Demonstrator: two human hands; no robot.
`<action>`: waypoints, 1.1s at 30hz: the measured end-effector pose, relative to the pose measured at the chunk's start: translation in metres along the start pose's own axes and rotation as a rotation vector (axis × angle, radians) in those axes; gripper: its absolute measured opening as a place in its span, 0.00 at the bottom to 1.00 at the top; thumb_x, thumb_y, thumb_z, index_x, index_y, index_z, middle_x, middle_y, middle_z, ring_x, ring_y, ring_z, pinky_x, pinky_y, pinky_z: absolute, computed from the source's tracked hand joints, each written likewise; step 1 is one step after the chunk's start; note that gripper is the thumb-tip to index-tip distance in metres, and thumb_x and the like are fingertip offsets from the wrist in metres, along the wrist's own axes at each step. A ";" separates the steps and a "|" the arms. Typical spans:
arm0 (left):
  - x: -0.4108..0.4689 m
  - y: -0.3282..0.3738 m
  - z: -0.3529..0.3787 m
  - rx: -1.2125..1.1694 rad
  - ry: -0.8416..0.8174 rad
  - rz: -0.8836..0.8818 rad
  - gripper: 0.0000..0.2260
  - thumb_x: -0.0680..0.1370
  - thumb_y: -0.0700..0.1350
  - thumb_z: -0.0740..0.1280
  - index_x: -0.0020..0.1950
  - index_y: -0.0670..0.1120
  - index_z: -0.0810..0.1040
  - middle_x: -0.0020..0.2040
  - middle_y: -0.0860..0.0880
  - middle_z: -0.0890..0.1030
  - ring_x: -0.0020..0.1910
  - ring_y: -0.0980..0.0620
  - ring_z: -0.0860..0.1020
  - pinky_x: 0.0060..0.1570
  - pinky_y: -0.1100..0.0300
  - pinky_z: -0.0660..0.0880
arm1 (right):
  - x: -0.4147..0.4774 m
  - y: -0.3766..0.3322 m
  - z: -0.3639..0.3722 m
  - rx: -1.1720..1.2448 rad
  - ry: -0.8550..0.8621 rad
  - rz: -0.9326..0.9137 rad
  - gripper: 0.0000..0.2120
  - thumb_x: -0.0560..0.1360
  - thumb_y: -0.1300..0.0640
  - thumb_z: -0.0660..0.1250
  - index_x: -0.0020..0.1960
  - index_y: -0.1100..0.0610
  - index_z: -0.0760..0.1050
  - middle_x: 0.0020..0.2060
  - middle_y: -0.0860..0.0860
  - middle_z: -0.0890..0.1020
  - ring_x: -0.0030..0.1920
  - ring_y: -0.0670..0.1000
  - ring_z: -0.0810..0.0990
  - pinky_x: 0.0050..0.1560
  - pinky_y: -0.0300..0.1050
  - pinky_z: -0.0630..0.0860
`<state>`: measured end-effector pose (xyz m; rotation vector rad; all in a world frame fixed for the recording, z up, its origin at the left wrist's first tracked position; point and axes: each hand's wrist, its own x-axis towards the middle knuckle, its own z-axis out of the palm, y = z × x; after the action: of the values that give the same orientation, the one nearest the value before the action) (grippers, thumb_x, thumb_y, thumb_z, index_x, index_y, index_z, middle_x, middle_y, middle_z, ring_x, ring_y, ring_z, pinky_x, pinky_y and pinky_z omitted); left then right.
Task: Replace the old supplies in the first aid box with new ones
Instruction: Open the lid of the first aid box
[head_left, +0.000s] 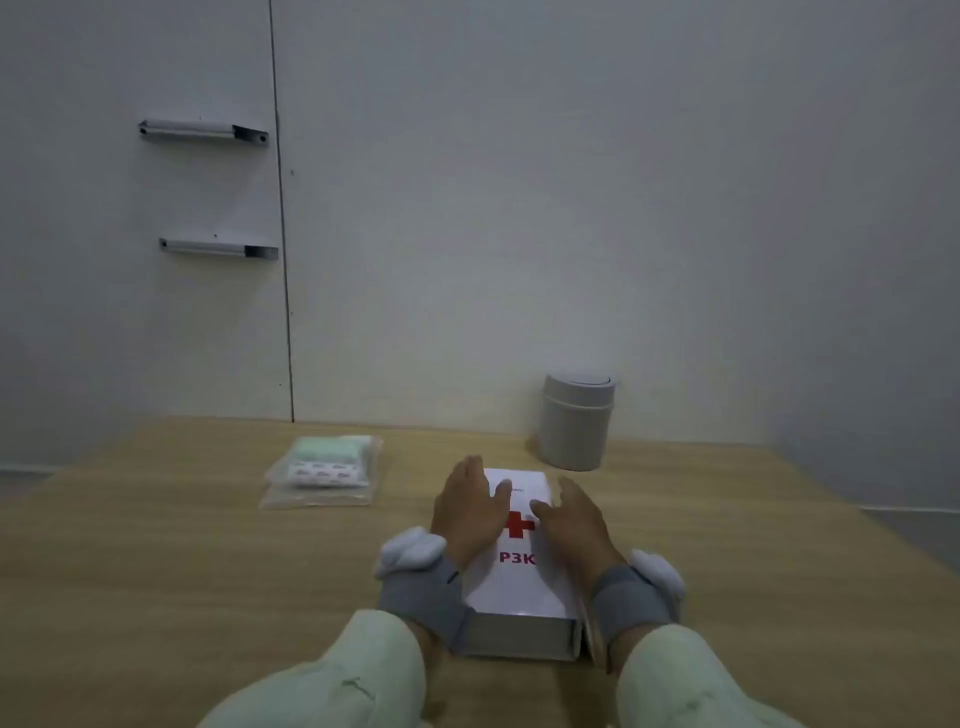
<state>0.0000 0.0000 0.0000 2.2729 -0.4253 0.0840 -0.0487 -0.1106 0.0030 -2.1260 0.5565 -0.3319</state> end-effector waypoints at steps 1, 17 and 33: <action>-0.001 -0.003 0.005 0.017 -0.016 -0.001 0.22 0.80 0.51 0.57 0.71 0.43 0.62 0.71 0.44 0.68 0.69 0.45 0.67 0.68 0.51 0.65 | 0.002 0.003 0.001 -0.018 -0.013 0.024 0.23 0.78 0.56 0.61 0.71 0.61 0.62 0.67 0.58 0.73 0.65 0.58 0.73 0.65 0.50 0.71; -0.013 -0.014 0.021 0.067 -0.097 -0.015 0.29 0.82 0.54 0.53 0.78 0.43 0.48 0.79 0.47 0.47 0.78 0.46 0.52 0.74 0.52 0.55 | 0.042 0.022 0.001 -0.103 -0.223 0.217 0.32 0.75 0.37 0.56 0.63 0.63 0.74 0.60 0.59 0.79 0.60 0.60 0.78 0.64 0.53 0.73; -0.011 -0.018 0.022 0.050 -0.131 -0.014 0.29 0.81 0.54 0.53 0.77 0.42 0.50 0.79 0.46 0.46 0.77 0.44 0.50 0.73 0.51 0.54 | 0.039 0.031 0.009 -0.011 -0.153 0.239 0.37 0.72 0.34 0.60 0.66 0.64 0.71 0.63 0.59 0.76 0.60 0.60 0.77 0.65 0.53 0.72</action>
<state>-0.0058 -0.0016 -0.0301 2.3388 -0.4799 -0.0626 -0.0195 -0.1393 -0.0266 -2.0479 0.7150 -0.0321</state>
